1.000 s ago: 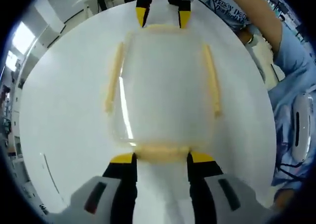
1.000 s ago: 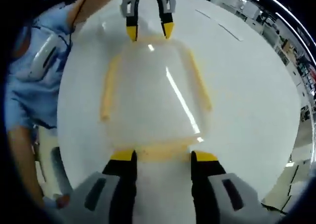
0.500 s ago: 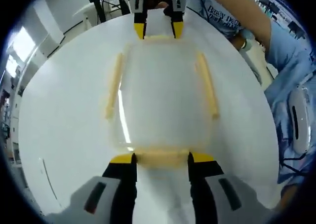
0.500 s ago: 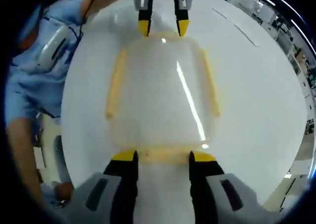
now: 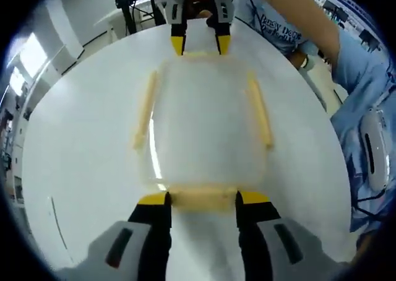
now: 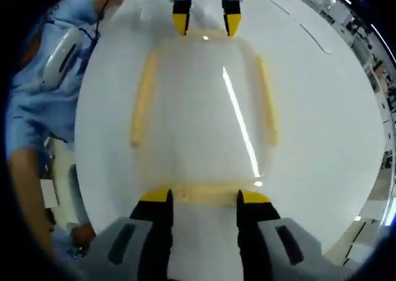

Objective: Snap each plastic latch of the storage box into its locked position after aligning the lid with the box until every specified latch is closed and the lid sits flush.

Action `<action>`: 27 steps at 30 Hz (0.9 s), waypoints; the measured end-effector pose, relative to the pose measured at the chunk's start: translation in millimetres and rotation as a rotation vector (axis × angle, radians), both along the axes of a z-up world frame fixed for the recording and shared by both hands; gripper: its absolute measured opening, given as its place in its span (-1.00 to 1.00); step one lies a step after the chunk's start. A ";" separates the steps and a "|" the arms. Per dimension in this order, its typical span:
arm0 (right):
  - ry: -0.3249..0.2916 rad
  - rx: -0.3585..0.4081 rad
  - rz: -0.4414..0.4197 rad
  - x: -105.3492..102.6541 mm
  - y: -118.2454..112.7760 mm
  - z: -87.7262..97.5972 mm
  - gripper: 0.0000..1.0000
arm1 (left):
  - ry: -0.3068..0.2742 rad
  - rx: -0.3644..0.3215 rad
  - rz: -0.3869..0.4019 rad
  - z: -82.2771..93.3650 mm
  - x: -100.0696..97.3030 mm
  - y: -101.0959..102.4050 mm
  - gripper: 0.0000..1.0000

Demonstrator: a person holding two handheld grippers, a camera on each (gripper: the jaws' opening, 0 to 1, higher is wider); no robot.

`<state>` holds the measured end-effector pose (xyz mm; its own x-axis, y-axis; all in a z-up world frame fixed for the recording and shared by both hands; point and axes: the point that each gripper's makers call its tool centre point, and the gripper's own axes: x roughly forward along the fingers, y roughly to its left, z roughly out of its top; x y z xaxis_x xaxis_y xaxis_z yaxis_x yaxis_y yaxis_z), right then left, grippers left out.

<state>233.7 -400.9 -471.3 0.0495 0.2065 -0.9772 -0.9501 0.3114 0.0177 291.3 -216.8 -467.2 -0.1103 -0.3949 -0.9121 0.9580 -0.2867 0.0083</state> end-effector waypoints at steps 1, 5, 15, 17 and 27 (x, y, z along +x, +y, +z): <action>-0.004 0.012 0.001 -1.1 0.0 -0.3 -0.21 | 0.000 0.000 0.002 0.0 -0.4 -0.4 -0.19; -0.016 0.046 -0.002 -1.4 0.0 -0.5 -0.21 | -0.001 0.005 -0.004 -0.9 0.0 -1.3 -0.19; -0.006 0.007 0.002 0.3 1.4 -1.5 -0.21 | 0.001 0.007 -0.020 -2.1 2.7 -0.1 -0.20; -0.002 -0.001 0.000 1.0 0.8 -1.3 -0.21 | 0.004 -0.001 -0.023 -2.1 3.3 0.3 -0.20; 0.006 -0.043 0.002 -1.3 5.4 -2.1 -0.21 | 0.011 0.050 -0.032 2.1 0.7 3.4 -0.22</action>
